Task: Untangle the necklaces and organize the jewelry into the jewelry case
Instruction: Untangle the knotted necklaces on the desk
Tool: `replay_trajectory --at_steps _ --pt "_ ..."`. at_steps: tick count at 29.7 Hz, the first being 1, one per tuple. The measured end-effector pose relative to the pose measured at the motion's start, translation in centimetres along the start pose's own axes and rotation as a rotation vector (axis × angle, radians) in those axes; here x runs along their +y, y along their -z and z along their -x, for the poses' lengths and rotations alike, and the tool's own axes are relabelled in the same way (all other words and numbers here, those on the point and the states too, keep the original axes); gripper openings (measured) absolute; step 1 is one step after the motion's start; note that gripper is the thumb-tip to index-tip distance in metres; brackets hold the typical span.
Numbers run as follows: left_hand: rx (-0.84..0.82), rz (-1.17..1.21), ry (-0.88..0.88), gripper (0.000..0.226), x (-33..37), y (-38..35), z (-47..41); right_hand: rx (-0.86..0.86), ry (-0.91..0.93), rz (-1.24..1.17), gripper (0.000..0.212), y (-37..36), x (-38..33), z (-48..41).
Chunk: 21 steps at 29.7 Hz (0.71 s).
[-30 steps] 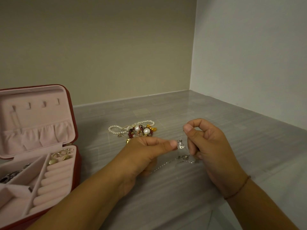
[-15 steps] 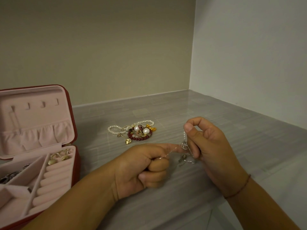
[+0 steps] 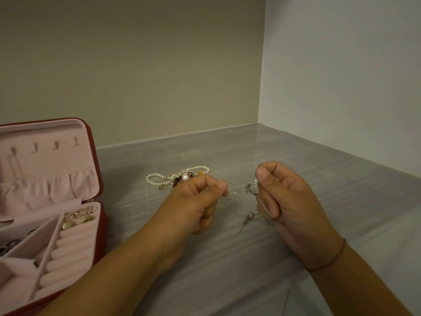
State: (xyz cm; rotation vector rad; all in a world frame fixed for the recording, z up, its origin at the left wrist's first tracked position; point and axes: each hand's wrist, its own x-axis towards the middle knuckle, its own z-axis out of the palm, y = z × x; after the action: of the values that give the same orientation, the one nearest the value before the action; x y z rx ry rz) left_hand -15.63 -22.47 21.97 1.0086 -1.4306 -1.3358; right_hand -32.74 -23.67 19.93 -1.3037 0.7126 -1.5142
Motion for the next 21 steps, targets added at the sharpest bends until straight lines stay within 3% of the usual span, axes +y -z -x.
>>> replay_trajectory --at_steps 6,12,17,21 --pt "0.096 -0.027 -0.123 0.022 0.06 -0.39 -0.06 -0.006 0.013 0.011 0.012 -0.02 0.12 -0.03" --pt "0.127 -0.059 -0.118 0.006 -0.11 -0.24 -0.11 0.004 0.014 0.003 0.013 -0.02 0.0 0.0" --pt "0.02 -0.142 -0.125 0.026 0.29 -0.36 0.43 0.002 0.008 -0.014 0.015 -0.15 -0.1 0.01" --pt "0.055 -0.248 -0.127 0.009 0.12 -0.39 0.37 0.009 0.01 -0.048 0.015 -0.14 -0.16 -0.01"
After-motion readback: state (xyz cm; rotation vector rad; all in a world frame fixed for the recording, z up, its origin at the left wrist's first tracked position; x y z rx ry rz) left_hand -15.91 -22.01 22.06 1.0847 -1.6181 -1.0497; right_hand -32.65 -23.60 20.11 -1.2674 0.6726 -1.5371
